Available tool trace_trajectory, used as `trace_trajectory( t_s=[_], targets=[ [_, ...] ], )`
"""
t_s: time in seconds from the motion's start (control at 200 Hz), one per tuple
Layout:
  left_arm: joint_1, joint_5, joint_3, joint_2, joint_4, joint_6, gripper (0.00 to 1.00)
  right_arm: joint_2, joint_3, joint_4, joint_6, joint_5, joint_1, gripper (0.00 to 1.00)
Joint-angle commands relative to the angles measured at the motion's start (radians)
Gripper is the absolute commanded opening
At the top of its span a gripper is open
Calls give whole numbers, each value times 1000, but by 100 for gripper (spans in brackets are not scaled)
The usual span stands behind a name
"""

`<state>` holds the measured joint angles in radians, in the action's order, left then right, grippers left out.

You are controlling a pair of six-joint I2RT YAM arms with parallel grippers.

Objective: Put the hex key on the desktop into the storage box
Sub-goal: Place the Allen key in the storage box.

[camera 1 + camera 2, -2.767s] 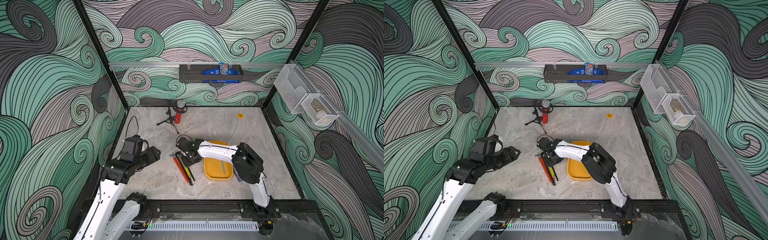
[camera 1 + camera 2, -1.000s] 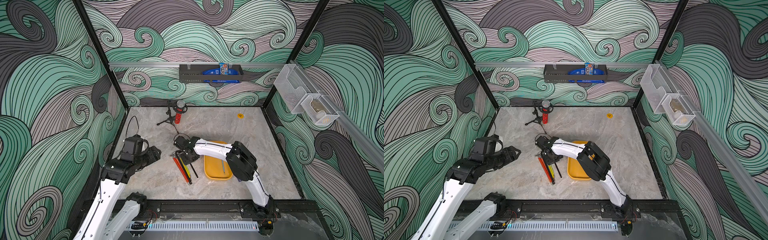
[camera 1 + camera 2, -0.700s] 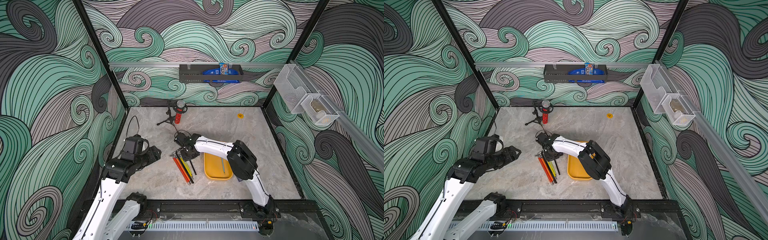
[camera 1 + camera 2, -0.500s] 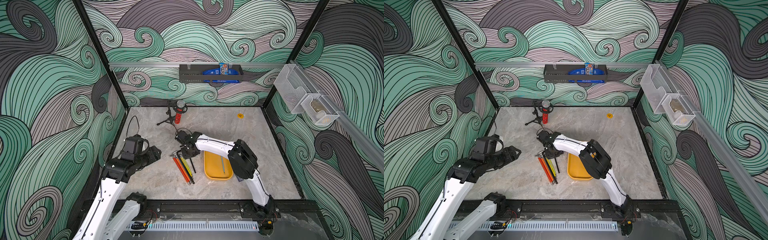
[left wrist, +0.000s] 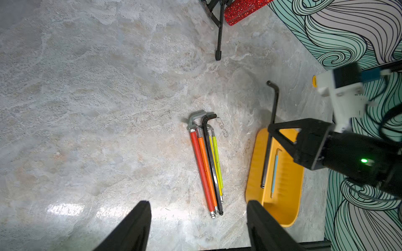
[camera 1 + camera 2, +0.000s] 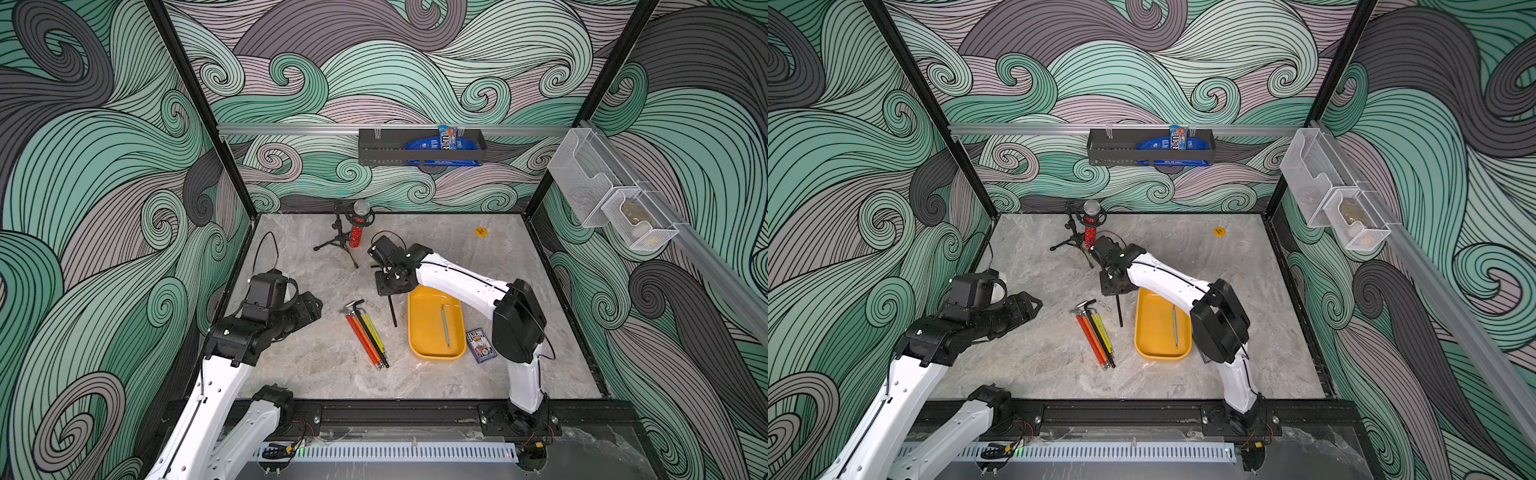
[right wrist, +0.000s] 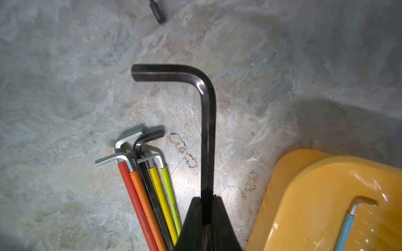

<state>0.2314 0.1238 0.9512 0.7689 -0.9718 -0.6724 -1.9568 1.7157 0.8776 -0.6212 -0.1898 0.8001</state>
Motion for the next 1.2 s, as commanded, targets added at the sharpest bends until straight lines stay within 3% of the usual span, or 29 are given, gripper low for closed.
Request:
trace_trajectory(
  t_s=[0.0, 0.27, 0.59, 0.886, 1.196],
  targets=[
    [3, 11, -4, 5, 5, 9, 72, 112, -72, 34, -21, -26, -37, 0],
    [3, 14, -3, 3, 6, 4, 72, 330, -366, 30, -19, -4, -155, 0],
    [3, 15, 0, 7, 4, 3, 72, 384, -584, -46, -14, 67, -213, 0],
    [3, 14, 4, 8, 3, 0, 72, 340, -645, -114, -4, 69, -229, 0],
    [3, 14, 4, 8, 4, -3, 72, 258, -596, -128, 29, 70, -255, 0]
  ],
)
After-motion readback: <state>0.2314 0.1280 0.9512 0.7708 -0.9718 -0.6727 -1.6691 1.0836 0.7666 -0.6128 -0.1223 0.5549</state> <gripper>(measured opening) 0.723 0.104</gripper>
